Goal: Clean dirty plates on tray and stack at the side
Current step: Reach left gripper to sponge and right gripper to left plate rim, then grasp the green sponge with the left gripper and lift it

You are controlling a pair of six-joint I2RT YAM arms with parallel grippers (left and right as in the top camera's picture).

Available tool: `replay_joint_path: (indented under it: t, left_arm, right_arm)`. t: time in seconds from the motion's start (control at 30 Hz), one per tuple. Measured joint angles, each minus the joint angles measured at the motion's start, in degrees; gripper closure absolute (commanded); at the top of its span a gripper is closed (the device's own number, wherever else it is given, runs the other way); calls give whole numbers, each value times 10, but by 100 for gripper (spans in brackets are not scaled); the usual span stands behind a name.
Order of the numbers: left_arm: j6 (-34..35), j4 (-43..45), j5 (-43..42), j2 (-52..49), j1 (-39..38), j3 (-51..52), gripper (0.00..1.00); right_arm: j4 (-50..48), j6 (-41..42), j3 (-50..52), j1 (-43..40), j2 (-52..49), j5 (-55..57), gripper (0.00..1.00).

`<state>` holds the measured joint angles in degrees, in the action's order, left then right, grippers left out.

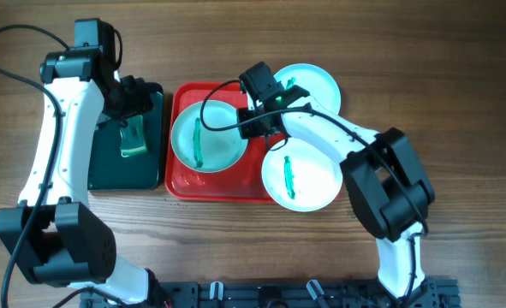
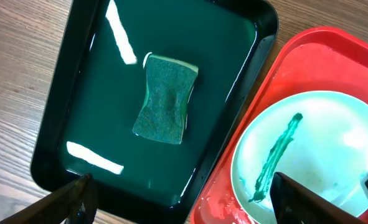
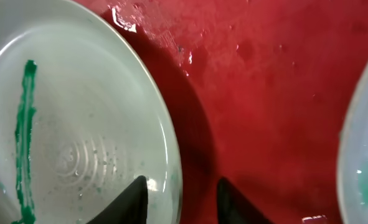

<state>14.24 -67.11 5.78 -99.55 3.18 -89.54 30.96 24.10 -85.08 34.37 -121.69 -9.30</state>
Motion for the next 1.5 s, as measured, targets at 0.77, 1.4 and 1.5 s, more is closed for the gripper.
replay_joint_path:
  t: [0.77, 1.4, 1.5]
  left_arm:
    - [0, 34, 3, -90, 23, 23, 84]
    - [-88, 172, 11, -167, 54, 87, 58]
    - [-92, 173, 15, -167, 55, 87, 52]
  right_arm:
    - [1, 59, 0, 24, -11, 25, 96]
    - [-4, 59, 0, 24, -11, 30, 96]
    - [-6, 59, 0, 24, -11, 30, 95]
